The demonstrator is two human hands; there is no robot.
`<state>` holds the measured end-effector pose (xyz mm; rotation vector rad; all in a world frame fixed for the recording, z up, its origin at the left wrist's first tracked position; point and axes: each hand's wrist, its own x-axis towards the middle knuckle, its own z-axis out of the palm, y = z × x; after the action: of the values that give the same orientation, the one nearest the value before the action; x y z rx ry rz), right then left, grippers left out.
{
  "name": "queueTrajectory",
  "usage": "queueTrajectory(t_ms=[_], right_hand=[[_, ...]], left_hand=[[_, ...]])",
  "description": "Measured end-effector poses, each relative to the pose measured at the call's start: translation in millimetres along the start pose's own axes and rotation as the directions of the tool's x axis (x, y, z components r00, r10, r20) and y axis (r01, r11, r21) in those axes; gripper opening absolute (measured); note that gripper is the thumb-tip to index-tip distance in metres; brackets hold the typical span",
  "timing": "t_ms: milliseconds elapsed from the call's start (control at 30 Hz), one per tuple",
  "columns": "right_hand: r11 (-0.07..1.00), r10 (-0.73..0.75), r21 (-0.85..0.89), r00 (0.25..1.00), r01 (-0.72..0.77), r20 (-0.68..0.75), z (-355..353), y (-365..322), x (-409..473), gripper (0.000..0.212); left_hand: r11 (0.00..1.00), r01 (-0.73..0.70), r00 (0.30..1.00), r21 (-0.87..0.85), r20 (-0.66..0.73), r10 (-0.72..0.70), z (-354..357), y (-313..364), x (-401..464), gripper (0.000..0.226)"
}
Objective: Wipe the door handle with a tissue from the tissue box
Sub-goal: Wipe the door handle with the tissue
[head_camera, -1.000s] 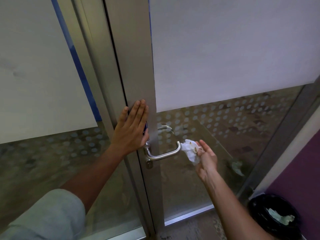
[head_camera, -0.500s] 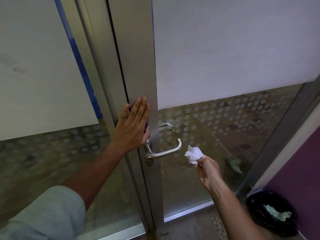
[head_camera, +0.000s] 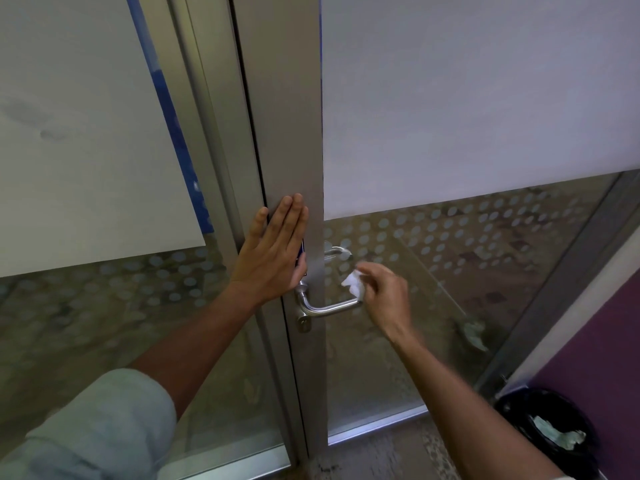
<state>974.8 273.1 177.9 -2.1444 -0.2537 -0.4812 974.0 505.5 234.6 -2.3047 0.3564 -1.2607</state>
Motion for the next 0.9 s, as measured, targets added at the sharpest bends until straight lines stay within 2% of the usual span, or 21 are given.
queueTrajectory(t_ms=[67,167,267,367,433,500,533,600,667,700,800,900], right_hand=[[0.979,-0.081,-0.176,0.988,0.103,0.128,5.6,6.0,-5.6,0.042],[0.974,-0.07,-0.203,0.986,0.099,0.148,5.3,17.5,-11.6,0.039],[0.994,0.071,-0.094,0.991,-0.06,0.109,-1.1,24.7,-13.3,0.017],[0.985,0.138,-0.126,0.971,-0.115,0.193,-3.7,36.5,-24.8,0.031],[0.981,0.174,-0.125,0.948,-0.145,0.267,-0.5,45.0,-37.7,0.023],[0.954,0.29,0.022,0.942,-0.298,0.17,8.0,53.9,-44.8,0.025],[0.888,0.413,0.168,0.903,-0.428,0.118,12.2,57.7,-44.8,0.025],[0.609,0.639,0.501,0.755,-0.615,0.15,18.4,60.2,-38.9,0.025],[0.325,0.729,0.687,0.635,-0.65,0.257,22.1,54.5,-32.4,0.029],[0.239,0.739,0.728,0.607,-0.642,0.293,24.9,50.6,-30.2,0.032],[0.096,0.704,0.79,0.602,-0.606,0.377,36.2,31.4,-30.7,0.036],[0.053,0.657,0.779,0.609,-0.624,0.444,53.8,8.7,-37.8,0.042]], left_hand=[[1.0,-0.004,1.0,0.007,-0.003,0.004,0.3,-0.1,-0.1,0.089],[1.0,-0.006,1.0,0.01,0.001,0.006,0.3,-0.5,0.2,0.089],[1.0,0.0,1.0,0.004,0.004,0.0,0.6,0.4,0.2,0.089],[1.0,0.008,1.0,0.004,0.0,-0.008,2.6,1.2,-0.3,0.089],[1.0,0.014,1.0,-0.002,0.004,-0.014,3.3,1.5,-0.7,0.089],[1.0,0.016,1.0,-0.002,0.0,-0.016,4.9,0.9,-1.2,0.089],[1.0,0.016,1.0,-0.001,-0.003,-0.016,5.1,0.6,-1.0,0.089],[1.0,0.016,1.0,-0.002,-0.002,-0.016,4.5,0.6,-0.4,0.089],[1.0,0.015,1.0,-0.001,0.002,-0.015,3.9,1.0,-0.7,0.089],[1.0,0.015,1.0,0.001,0.003,-0.015,3.9,1.0,-0.9,0.089],[1.0,0.016,1.0,0.004,0.012,-0.016,4.4,0.9,-1.1,0.09],[1.0,0.012,1.0,0.008,0.016,-0.012,4.1,1.2,-1.6,0.09]])
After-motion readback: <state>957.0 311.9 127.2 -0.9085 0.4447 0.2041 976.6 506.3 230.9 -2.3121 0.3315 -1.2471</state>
